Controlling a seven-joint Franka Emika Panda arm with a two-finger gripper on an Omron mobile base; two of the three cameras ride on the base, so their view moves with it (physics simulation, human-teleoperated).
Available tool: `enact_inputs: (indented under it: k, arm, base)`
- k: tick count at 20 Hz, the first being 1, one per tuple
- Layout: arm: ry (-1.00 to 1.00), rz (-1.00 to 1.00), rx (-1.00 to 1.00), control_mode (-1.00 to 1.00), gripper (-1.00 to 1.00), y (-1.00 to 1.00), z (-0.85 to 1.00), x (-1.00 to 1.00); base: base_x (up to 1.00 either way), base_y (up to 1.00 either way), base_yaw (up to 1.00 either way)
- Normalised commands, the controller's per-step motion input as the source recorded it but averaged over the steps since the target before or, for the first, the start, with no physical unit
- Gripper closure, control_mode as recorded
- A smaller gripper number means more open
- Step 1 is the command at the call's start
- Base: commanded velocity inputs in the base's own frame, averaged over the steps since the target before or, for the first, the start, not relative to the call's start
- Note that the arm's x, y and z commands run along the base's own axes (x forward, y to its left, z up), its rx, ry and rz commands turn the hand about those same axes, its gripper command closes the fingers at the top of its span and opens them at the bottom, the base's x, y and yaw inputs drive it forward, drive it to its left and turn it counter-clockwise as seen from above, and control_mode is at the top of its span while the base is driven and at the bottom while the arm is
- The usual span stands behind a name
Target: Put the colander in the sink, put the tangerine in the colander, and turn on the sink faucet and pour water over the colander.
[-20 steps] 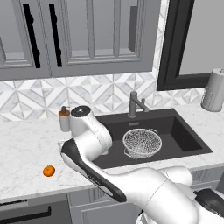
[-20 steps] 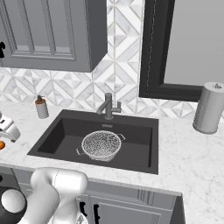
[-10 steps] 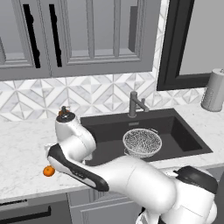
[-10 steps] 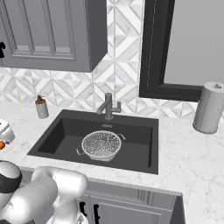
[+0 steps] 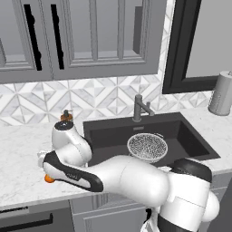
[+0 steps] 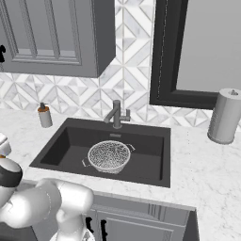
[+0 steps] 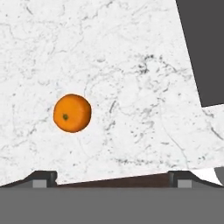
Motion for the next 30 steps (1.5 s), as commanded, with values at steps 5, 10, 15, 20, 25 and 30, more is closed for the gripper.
enact_inputs:
  k: [5,10,15,20,25,30]
  arm:
    - [0.01,-0.03,0.0,-1.0,-1.0,0.26,-0.22,0.18]
    - [0.04,-0.02,-0.01,-1.0,-1.0,0.26,-0.19,0.28]
    - [0.12,-0.01,0.0,-1.0,-1.0,0.17,-0.26,0.32]
    - [0.15,0.0,0.0,-1.0,-1.0,0.16,-0.28,0.37]
    - [0.06,0.0,-0.02,-1.0,-1.0,0.18,-0.04,0.16]
    - [0.02,0.0,-0.01,-1.0,-1.0,0.27,-0.03,0.01]
  base:
    - [0.0,0.0,0.0]
    - [0.0,0.0,0.0]
    - [0.0,0.0,0.0]
    - [0.0,0.0,0.0]
    - [0.0,0.0,0.0]
    - [0.0,0.0,0.0]
